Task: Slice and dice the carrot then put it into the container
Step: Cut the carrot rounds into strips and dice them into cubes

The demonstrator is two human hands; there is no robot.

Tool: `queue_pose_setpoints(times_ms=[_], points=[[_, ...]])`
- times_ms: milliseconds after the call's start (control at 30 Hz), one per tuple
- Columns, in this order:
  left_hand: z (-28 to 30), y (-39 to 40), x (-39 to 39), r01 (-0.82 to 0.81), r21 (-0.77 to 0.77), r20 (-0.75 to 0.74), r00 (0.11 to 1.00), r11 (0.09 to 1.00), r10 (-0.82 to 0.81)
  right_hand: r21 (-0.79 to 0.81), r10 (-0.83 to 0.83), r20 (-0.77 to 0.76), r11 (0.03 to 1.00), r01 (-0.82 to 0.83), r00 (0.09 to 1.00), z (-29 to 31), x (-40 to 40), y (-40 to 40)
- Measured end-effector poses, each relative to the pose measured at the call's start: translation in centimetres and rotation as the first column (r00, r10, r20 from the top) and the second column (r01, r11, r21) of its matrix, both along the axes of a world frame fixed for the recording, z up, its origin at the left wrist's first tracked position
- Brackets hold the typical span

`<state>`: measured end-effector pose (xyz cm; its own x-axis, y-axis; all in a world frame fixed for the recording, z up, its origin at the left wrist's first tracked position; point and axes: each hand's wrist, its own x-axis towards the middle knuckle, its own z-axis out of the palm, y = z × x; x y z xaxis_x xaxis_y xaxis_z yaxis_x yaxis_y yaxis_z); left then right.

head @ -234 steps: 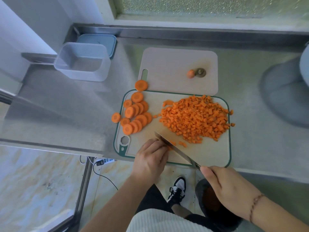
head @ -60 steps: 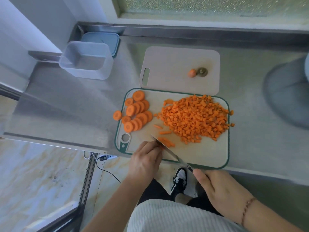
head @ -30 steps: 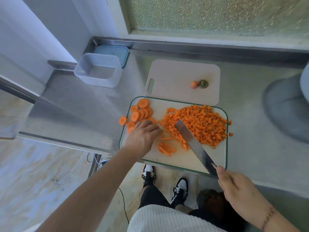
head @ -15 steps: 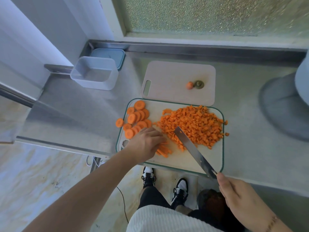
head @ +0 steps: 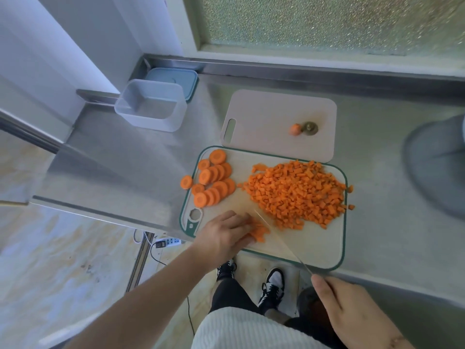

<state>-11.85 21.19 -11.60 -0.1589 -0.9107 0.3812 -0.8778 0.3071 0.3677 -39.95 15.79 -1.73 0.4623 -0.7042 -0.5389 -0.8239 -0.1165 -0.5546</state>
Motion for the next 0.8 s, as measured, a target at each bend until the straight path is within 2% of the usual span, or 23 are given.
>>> queue_pose_setpoints(times_ms=[200,367,467,567,733,800], points=[[-1.0,1.1,-3.2,-0.356,-0.034,-0.145,0.926,0.934,0.348,-0.011,0.105,-0.049,0.994,-0.105,0.993,-0.8,3.1,-0.1],[-1.1,0.6,-5.2,-0.496,-0.014,-0.267,0.838,0.868,0.475,-0.042,0.126,-0.036,0.991,-0.128,0.991,-0.8,5.4,-0.4],[-1.1,0.5,-5.4,-0.513,-0.012,-0.276,0.826,0.858,0.490,-0.067,0.139,-0.007,0.988,-0.139,0.990,-0.6,5.3,-1.1],[-0.8,0.6,-5.0,-0.486,-0.002,-0.227,0.851,0.874,0.473,-0.068,0.118,0.025,0.991,-0.116,0.993,-0.1,4.7,-1.6],[0.0,0.7,-3.1,-0.381,0.015,-0.138,0.915,0.924,0.380,-0.025,0.115,0.022,0.993,-0.114,0.993,0.6,2.9,-1.2],[-0.1,0.7,-2.2,-0.287,-0.020,-0.112,0.953,0.958,0.283,-0.031,0.131,0.010,0.991,-0.131,0.991,0.1,2.3,-0.9]])
